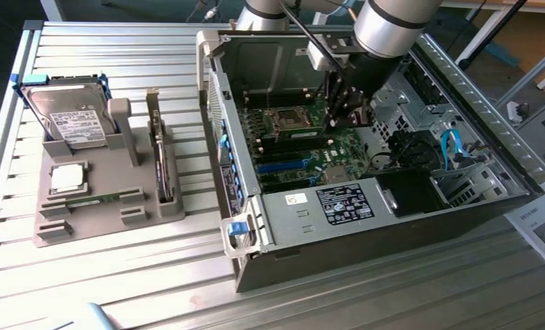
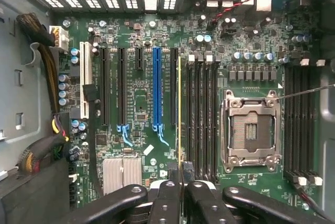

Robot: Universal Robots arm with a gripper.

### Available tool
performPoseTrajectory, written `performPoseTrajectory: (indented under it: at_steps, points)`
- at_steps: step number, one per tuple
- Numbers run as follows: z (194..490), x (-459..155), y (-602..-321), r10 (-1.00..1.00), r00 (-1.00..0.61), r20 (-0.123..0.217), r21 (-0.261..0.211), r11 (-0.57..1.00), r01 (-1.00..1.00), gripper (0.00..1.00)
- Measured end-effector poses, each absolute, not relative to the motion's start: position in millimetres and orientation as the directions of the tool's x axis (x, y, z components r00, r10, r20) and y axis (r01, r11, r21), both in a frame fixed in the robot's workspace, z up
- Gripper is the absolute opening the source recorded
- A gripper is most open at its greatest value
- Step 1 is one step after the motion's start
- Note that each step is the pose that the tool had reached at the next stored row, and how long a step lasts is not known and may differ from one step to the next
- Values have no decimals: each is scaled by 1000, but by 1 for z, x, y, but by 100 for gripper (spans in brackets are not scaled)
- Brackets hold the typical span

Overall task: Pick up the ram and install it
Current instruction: 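Insert the ram into the slot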

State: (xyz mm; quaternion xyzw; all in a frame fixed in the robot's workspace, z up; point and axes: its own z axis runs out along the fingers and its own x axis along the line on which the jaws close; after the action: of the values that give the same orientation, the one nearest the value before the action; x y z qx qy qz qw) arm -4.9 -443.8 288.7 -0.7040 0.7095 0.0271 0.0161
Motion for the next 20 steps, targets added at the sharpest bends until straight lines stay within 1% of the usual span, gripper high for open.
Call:
performPoseTrajectory:
  at_steps: [4, 20]
  points:
    - [277, -5, -444, -999, -8, -50, 16, 8, -1000, 12]
    - [275, -5, -441, -999, -8, -49, 14, 8, -1000, 12]
